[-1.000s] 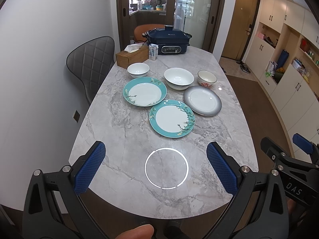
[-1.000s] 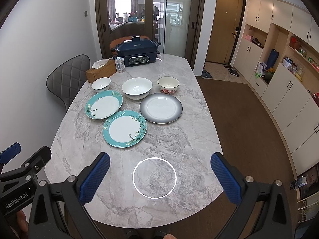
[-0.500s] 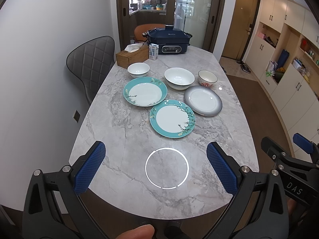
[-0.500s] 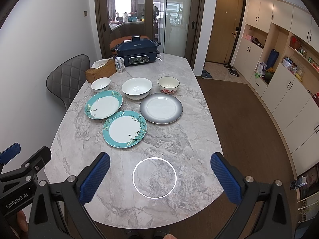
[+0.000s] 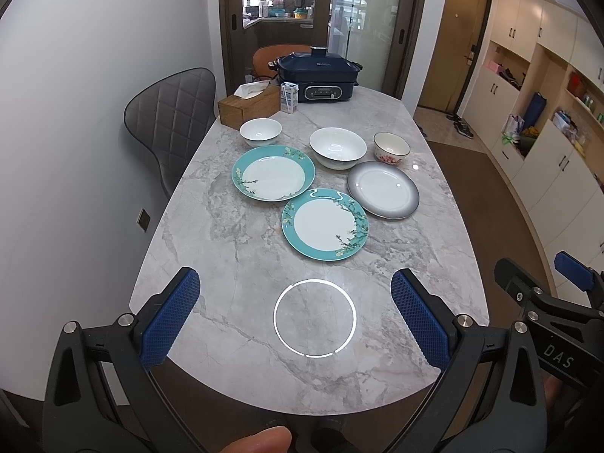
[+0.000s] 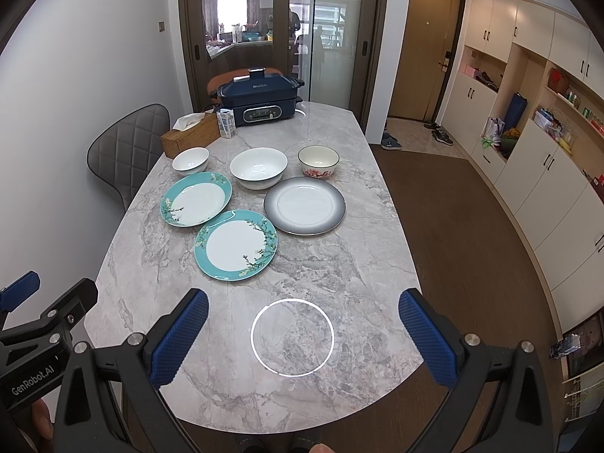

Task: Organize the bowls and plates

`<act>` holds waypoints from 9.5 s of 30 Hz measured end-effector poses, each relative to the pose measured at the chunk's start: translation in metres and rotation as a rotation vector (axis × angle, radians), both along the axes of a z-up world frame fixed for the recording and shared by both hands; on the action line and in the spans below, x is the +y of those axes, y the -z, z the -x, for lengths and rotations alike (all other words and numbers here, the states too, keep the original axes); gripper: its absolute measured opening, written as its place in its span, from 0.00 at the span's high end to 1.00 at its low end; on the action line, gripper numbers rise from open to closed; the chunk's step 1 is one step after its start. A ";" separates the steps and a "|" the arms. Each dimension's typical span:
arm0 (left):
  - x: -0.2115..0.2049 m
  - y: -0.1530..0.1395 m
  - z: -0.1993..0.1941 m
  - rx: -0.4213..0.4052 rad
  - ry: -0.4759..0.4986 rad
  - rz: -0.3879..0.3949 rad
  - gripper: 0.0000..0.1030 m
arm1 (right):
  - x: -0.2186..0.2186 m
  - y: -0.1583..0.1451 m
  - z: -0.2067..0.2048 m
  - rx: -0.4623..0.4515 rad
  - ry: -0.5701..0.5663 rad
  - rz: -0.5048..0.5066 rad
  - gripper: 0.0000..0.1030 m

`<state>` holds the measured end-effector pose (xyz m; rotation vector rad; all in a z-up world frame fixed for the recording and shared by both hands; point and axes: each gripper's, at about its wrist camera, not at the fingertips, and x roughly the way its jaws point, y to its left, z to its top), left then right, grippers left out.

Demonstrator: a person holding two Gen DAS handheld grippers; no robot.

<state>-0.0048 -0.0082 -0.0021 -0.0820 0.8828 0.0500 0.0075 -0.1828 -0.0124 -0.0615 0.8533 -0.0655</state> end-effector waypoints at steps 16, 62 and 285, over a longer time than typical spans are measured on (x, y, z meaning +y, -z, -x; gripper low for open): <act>0.006 0.008 0.001 0.005 0.006 0.027 0.00 | 0.001 -0.002 0.002 0.000 0.002 -0.001 0.00; 0.010 0.216 -0.308 0.308 0.230 0.389 0.02 | -0.112 0.171 -0.232 0.181 0.040 -0.488 0.12; 0.140 0.328 -0.317 0.379 0.187 0.393 0.01 | -0.094 0.277 -0.316 0.397 -0.298 -0.705 0.29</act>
